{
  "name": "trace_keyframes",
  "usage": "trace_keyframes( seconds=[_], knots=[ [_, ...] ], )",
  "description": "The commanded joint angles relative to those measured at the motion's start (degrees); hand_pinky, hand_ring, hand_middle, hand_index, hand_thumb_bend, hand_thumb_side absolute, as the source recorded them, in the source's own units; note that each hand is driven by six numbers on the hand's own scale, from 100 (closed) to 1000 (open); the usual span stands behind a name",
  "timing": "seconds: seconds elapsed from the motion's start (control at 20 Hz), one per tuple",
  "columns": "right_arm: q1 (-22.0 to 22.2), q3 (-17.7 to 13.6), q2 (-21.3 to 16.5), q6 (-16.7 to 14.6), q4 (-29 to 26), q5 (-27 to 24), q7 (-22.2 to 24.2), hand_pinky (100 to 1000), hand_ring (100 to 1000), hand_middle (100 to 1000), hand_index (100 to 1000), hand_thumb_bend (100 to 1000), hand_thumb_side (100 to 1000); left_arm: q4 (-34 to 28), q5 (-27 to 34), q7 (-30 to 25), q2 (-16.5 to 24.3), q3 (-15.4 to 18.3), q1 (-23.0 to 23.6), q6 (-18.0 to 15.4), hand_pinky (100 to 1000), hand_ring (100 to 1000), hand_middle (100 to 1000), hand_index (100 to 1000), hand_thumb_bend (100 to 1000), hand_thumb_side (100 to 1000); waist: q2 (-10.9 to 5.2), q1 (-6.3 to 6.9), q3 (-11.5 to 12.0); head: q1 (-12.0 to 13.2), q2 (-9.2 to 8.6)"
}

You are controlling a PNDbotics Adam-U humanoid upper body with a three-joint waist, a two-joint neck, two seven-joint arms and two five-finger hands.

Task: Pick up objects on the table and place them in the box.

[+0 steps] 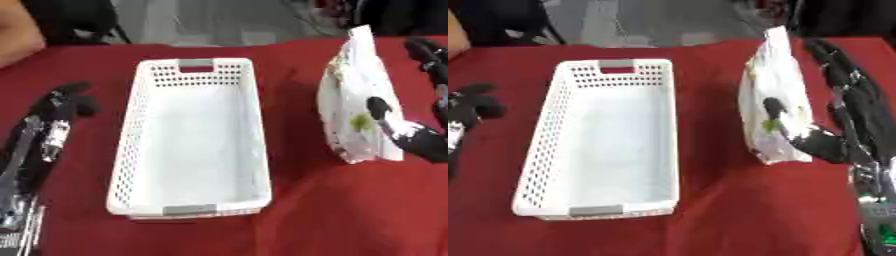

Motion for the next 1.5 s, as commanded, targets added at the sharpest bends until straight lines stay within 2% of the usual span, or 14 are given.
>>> trace_keyframes(
  seconds=[0.05,0.5,0.95,1.15,1.5],
  knots=[
    [-1.0,-0.6,-1.2,0.1,-1.1,-0.3,0.2,739,827,903,980,472,921,-0.6,0.0,-0.1,0.4,0.0,-0.4,-0.1,728,648,849,739,100,846,-0.87,-0.01,0.0,0.0,-0.99],
    [-1.5,-0.1,-1.8,-0.2,-0.5,-1.0,0.5,742,827,904,980,476,913,-0.5,0.0,-0.3,0.4,-0.1,-0.4,-0.1,729,649,850,739,100,847,-0.91,-0.04,0.0,-0.1,-0.94],
    [-6.5,1.7,-5.0,-2.0,6.1,-2.5,1.6,745,824,907,980,476,902,-0.3,0.0,-0.6,0.5,-0.3,-0.4,-0.2,730,650,850,739,100,847,-1.05,-0.03,0.3,-0.3,-0.88],
    [-8.3,2.2,-4.8,-2.7,9.4,-2.7,2.0,742,823,906,981,485,895,-0.3,0.1,-0.7,0.5,-0.4,-0.5,-0.2,730,650,851,739,100,847,-1.06,-0.02,0.5,-0.4,-0.86],
    [-9.9,2.9,-4.7,-3.8,12.1,-2.9,2.3,744,823,907,981,490,891,-0.3,0.1,-0.8,0.6,-0.5,-0.5,-0.2,731,650,851,739,100,847,-1.16,-0.05,0.6,-0.6,-0.89]
  ],
)
